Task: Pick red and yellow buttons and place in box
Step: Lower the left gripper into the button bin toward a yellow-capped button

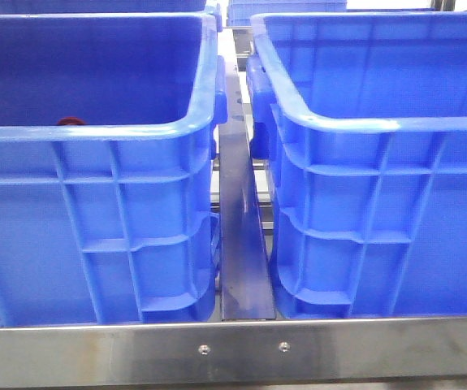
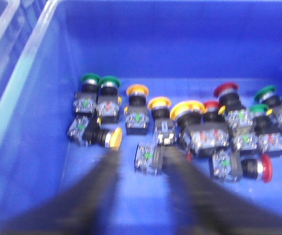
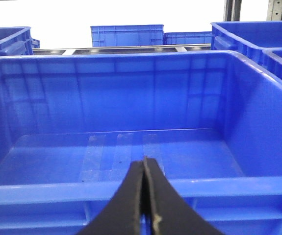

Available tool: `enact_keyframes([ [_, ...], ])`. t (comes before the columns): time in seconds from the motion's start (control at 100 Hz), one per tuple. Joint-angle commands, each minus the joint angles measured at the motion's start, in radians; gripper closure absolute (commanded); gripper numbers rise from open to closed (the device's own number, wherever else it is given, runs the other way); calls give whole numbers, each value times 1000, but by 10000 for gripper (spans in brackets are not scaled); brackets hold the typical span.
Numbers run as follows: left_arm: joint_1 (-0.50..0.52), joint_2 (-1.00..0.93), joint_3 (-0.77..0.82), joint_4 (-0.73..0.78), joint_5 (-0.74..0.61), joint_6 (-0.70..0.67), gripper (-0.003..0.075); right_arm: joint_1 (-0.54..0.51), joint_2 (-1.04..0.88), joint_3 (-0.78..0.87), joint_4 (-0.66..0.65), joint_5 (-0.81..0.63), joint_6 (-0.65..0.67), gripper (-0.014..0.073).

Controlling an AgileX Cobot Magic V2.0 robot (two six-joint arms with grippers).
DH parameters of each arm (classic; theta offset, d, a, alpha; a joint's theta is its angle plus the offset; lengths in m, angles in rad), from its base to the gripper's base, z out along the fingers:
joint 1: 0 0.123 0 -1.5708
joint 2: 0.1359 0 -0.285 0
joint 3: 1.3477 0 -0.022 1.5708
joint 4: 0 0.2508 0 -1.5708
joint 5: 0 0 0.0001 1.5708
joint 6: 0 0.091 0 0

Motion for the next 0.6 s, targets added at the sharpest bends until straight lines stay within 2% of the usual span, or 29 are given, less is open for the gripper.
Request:
enact_keyframes([
  [0.0,-22,46,-64,-16,-58,-7,261,0,-20,5,-10,-71,-1,662],
  [0.04,-31,68,-79,-17,-50,-7,243,0,-20,5,-10,-71,-1,662],
  [0.33,-120,294,-241,-19,83,-7,247,0,-20,5,-10,-71,-1,662],
  [0.59,-150,582,-465,-76,286,-7,247,0,-20,5,-10,-71,-1,662],
])
